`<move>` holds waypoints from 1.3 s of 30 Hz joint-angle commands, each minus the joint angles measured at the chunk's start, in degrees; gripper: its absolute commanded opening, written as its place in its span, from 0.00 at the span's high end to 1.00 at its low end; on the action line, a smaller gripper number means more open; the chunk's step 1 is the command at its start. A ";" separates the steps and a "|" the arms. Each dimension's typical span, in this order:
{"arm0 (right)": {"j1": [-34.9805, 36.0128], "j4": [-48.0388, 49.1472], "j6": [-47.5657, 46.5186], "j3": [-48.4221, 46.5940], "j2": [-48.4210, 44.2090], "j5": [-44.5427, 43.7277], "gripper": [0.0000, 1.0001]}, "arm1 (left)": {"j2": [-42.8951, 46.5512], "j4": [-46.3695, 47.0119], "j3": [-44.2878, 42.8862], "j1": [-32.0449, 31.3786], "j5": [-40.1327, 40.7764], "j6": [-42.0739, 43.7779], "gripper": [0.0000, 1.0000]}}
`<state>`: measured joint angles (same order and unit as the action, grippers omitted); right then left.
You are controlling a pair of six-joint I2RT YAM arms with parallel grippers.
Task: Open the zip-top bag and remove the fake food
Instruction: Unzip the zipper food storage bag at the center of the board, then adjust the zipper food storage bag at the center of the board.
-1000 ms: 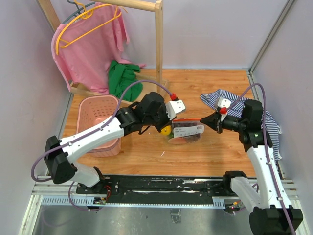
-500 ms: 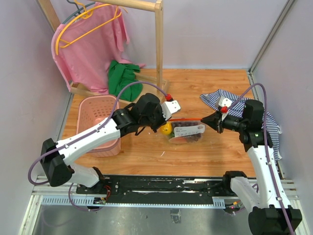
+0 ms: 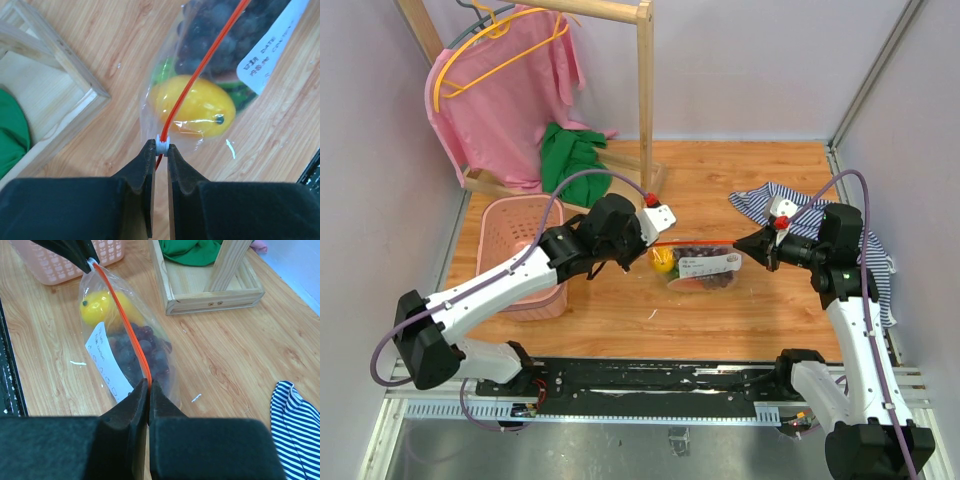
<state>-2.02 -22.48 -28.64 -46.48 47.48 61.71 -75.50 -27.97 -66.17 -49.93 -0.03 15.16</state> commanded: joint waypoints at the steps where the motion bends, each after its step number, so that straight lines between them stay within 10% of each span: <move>1: -1.60 0.89 0.47 -2.22 -1.08 0.82 0.99 | 2.26 -1.17 1.36 2.08 4.21 -0.15 1.00; 20: -2.15 1.03 0.52 -1.88 -0.90 1.66 0.99 | 3.54 1.22 3.85 4.29 10.73 -3.34 0.97; 30: -2.17 1.32 0.06 -0.78 -0.20 4.49 0.99 | 20.61 17.22 15.20 4.58 8.85 -25.94 0.01; 39: -2.20 -0.81 -2.59 -0.69 0.50 6.07 0.99 | 44.33 40.20 41.45 4.62 -1.40 -60.48 0.07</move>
<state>-3.05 -22.65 -29.19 -46.48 48.23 65.19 -38.00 -1.54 -33.69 -45.50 3.14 -25.10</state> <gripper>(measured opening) 0.022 0.973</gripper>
